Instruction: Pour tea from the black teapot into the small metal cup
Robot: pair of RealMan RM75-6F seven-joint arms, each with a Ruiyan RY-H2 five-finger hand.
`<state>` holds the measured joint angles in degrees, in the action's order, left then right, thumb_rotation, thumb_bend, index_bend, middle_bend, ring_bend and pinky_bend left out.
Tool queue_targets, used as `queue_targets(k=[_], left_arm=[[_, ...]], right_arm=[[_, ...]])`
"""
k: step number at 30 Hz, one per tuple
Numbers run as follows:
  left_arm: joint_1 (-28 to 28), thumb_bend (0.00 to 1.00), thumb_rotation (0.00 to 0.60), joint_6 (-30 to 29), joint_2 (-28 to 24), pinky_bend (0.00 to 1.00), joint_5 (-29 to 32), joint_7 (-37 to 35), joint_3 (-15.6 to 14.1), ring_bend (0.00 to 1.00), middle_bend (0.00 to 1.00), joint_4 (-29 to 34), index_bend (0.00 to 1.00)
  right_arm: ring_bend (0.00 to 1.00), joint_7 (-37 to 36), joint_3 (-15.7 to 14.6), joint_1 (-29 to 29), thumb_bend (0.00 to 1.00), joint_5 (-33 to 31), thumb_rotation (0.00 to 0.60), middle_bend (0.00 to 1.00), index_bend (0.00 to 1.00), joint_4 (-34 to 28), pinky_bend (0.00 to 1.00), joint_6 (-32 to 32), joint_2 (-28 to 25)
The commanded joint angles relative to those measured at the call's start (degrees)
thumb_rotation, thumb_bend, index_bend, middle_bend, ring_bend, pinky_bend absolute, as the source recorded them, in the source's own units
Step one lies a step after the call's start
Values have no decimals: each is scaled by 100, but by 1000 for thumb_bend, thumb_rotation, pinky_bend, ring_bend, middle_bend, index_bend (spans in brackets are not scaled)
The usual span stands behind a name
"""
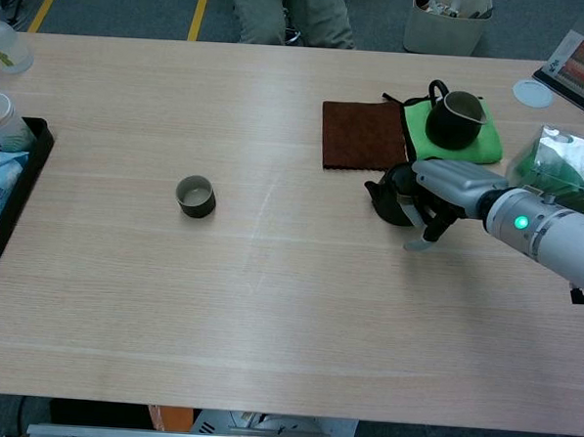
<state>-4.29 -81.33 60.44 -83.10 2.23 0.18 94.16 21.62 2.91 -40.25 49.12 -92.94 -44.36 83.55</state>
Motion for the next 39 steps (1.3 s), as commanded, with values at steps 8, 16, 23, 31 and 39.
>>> queue_targets(k=[8,16,23,31,39], left_arm=[[3,416,600,-6,-12,84,36,101,22,90,125,84,99],[-40,417,600,36,27,84,27,201,37,90,131,150,99],[-35,417,600,4,29,84,16,227,46,90,134,190,99],[-5,417,600,-92,46,84,-28,188,59,90,142,200,109],[16,416,600,-148,50,84,-84,154,51,91,145,202,110]], right_arm=[[895,-875,398,-227,55,30,600,877,844,422,100,577,-124],[895,-1315,634,-357,54,298,600,878,847,300,100,746,-451],[897,-1584,726,-470,52,461,600,880,851,253,100,875,-612],[902,-1717,783,-569,15,574,600,886,863,72,100,800,-732],[925,-1746,805,-504,0,655,600,906,905,-230,126,404,-887]])
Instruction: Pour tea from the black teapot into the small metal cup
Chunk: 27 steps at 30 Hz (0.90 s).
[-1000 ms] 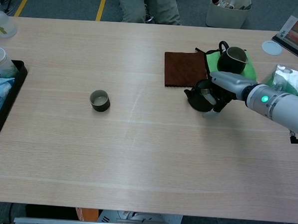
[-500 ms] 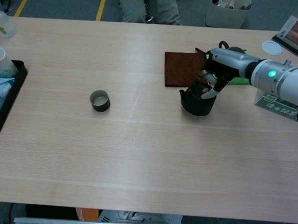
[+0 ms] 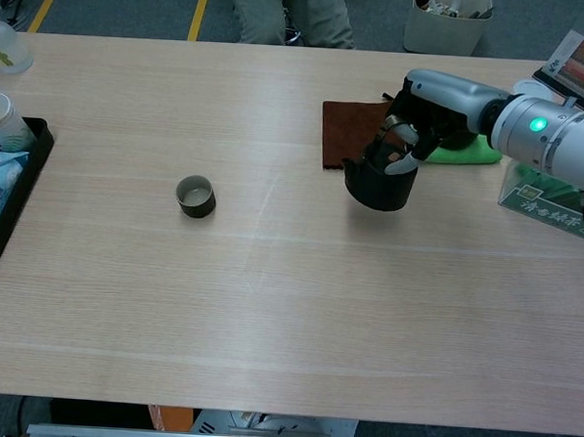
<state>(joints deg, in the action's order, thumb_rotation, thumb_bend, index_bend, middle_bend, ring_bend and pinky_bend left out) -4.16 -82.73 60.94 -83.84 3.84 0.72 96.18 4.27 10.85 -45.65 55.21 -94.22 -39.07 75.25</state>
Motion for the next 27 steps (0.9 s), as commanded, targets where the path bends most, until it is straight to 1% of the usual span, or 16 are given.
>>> queue_targets(k=[1,10,12,14,16,27], left_arm=[[6,416,600,-13,0,84,-17,-10,-5,91,145,-1,110],[17,416,600,-29,-4,84,-54,-44,-17,91,145,-5,110],[15,416,600,-38,-3,84,-70,-56,-15,91,145,-6,110],[13,415,600,-41,-2,84,-79,-59,-14,91,147,-5,110],[16,414,600,-49,3,84,-86,-60,-14,91,149,-5,110],[5,411,600,-21,17,84,-75,6,-15,91,154,6,111]], right_arm=[[931,-30,14,50,0,66,600,907,911,-145,126,-160,-80],[944,-365,9,154,0,371,600,910,924,-381,128,-194,-299],[944,-467,19,187,0,485,591,910,924,-409,128,-230,-325],[944,-539,18,207,0,571,569,910,926,-423,128,-249,-348],[944,-544,-1,209,0,628,558,910,930,-431,128,-256,-379],[945,-395,-87,174,0,567,558,910,941,-466,128,-315,-443]])
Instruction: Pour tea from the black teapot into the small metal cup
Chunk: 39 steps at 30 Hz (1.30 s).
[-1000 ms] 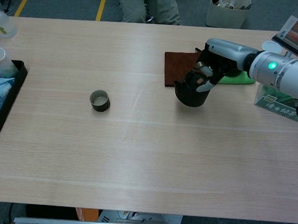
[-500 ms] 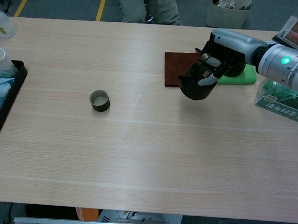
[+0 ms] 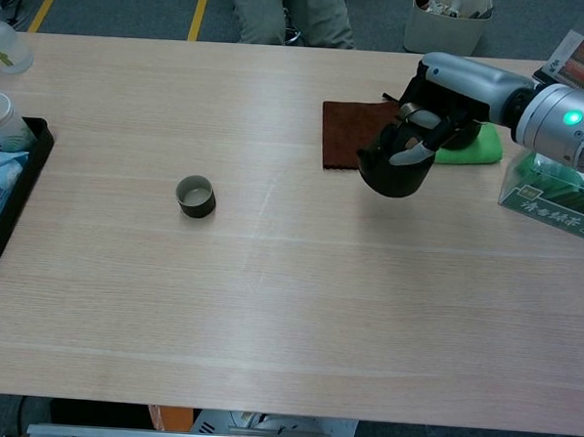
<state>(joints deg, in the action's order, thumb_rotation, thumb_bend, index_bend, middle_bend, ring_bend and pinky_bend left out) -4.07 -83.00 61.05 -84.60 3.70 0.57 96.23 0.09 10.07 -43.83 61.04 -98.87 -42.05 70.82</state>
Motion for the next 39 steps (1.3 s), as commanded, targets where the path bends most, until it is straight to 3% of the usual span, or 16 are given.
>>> queue_targets(k=[1,8,15,26,31,39], left_arm=[[-6,411,600,11,8,84,1,34,-2,91,154,3,111],[-7,412,600,37,20,84,20,51,-10,91,155,4,111],[-1,400,600,58,20,84,69,29,-5,91,154,27,111],[-15,396,600,72,34,84,42,49,-13,91,155,15,111],[-16,395,600,82,26,84,44,26,-16,91,155,6,111],[-14,396,600,73,39,84,35,-23,-14,91,155,-37,111]], right_arm=[[946,36,-14,-12,0,-34,558,910,943,-7,128,-26,-1],[948,49,-66,-2,0,-42,545,912,949,-31,128,-69,29],[946,130,-91,0,0,-40,398,912,954,-25,91,-135,-17],[948,552,-156,11,3,-7,397,913,974,-148,88,-476,8],[949,715,-181,35,165,27,402,914,976,-188,88,-635,67],[949,822,-193,64,305,88,406,914,976,-202,89,-766,128]])
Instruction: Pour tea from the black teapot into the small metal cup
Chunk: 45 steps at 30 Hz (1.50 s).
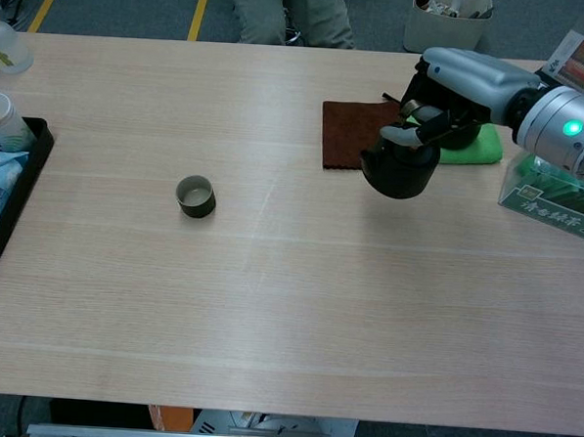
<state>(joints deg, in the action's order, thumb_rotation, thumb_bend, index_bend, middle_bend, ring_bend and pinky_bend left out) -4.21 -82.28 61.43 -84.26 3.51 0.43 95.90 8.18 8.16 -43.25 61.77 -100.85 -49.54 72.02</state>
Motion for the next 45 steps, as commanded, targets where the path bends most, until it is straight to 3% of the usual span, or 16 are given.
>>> queue_targets(k=[1,9,20,33,45], left_arm=[[1,396,600,0,0,84,-1,-10,-1,91,155,-7,111],[-16,395,600,-6,9,84,-33,-48,11,91,155,-46,111],[-379,395,600,455,6,84,-319,-138,-25,91,154,-128,111],[-1640,396,600,2083,466,84,-615,-547,46,91,146,-280,111],[-2514,346,600,3373,1325,84,399,-5,344,110,149,-672,121]], right_arm=[[949,30,-8,11,311,37,407,914,976,-2,89,-34,15],[949,116,-23,78,460,174,468,914,976,31,89,-219,71],[950,255,-11,143,466,242,492,914,976,-4,89,-372,39],[949,311,99,215,452,220,491,914,976,-158,89,-537,-129],[949,277,123,329,451,204,491,914,976,-274,89,-627,-312]])
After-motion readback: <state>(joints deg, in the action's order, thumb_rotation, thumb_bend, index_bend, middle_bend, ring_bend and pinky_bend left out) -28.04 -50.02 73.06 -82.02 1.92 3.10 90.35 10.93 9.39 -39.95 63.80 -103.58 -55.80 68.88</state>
